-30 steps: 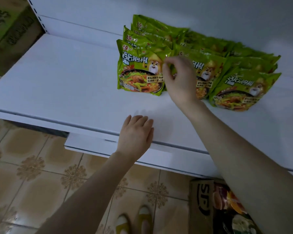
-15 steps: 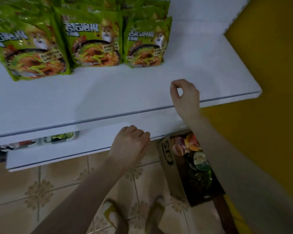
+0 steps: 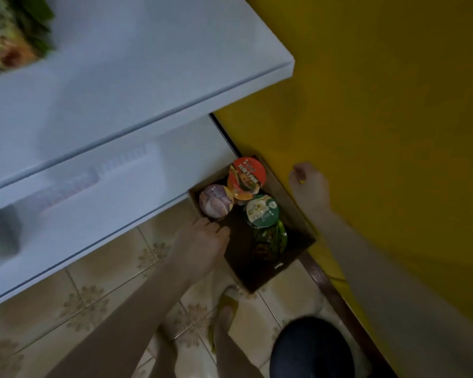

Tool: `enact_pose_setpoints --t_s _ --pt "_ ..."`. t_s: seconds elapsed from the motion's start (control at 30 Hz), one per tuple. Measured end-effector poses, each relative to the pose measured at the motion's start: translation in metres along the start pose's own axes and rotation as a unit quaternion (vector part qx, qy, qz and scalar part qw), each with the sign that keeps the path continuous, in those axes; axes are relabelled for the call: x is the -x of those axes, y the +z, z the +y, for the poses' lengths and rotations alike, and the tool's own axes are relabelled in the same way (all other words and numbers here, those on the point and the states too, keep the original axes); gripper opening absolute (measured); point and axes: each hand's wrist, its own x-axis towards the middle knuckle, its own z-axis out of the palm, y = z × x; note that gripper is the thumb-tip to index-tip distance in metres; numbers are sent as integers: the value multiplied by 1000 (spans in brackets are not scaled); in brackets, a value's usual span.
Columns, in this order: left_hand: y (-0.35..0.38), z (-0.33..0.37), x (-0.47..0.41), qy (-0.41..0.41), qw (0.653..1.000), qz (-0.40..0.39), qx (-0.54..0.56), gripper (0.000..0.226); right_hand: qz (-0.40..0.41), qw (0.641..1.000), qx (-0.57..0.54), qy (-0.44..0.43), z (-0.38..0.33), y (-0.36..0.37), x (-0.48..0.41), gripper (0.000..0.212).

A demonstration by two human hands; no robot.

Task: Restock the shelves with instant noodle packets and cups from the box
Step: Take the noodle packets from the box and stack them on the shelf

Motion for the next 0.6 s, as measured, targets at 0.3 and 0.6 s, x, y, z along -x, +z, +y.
enact_pose_setpoints --t_s 0.3,0.6 --pt "112 44 -40 78 990 -112 22 19 -59 981 -21 185 139 38 11 31" --pt "293 46 -78 170 964 -204 -20 26 -143 956 26 254 255 152 -11 24"
